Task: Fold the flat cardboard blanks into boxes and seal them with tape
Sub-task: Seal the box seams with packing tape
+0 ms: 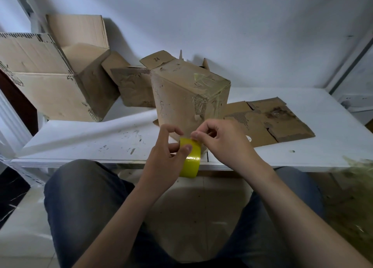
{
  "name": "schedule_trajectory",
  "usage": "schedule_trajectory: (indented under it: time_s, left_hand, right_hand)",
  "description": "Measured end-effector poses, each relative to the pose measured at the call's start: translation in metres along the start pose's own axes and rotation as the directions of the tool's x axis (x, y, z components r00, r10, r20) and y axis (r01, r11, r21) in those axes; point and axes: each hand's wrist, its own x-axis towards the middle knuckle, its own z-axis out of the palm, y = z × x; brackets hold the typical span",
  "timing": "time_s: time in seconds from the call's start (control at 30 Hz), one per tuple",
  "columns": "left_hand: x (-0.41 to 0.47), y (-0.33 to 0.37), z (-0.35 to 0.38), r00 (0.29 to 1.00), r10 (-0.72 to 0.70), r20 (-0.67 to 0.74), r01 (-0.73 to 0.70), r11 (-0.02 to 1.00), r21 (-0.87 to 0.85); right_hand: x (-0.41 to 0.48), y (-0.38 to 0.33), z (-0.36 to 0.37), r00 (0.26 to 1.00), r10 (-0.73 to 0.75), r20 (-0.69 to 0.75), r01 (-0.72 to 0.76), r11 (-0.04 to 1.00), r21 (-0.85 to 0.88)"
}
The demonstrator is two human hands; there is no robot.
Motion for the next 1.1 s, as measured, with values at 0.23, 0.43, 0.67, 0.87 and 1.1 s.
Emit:
schedule_trajectory:
  time_s: [0.23, 0.43, 0.67, 0.87, 1.1]
  left_hand:
    - [0.001, -0.005, -0.001, 0.998, 0.061, -0.023, -0.057, 0.99, 0.128]
    - [0.011, -0.009, -0.006, 0.986, 0.145, -0.086, -0.121, 0.963, 0.243]
    - [0.015, -0.009, -0.001, 0.972, 0.212, -0.097, -0.179, 0.945, 0.274]
    - [0.013, -0.008, 0.002, 0.989, 0.13, -0.076, -0.11, 0.969, 0.219]
    - [0.009, -0.004, 0.003, 0.982, 0.176, -0.073, -0.164, 0.976, 0.146]
  right_hand:
    - [-0.004, -0.002, -0.001, 0.994, -0.105, 0.018, 0.106, 0.993, -0.055]
    - [-0.004, 0.0, -0.002, 0.991, -0.121, 0.049, 0.126, 0.987, -0.101]
    - [-0.01, 0.001, -0.005, 0.982, -0.183, -0.052, 0.148, 0.907, -0.395]
    - [-0.017, 0.01, 0.003, 0.979, -0.11, -0.173, 0.066, 0.968, -0.243]
    - [-0.023, 0.016, 0.009, 0.983, -0.134, -0.123, 0.118, 0.985, -0.127]
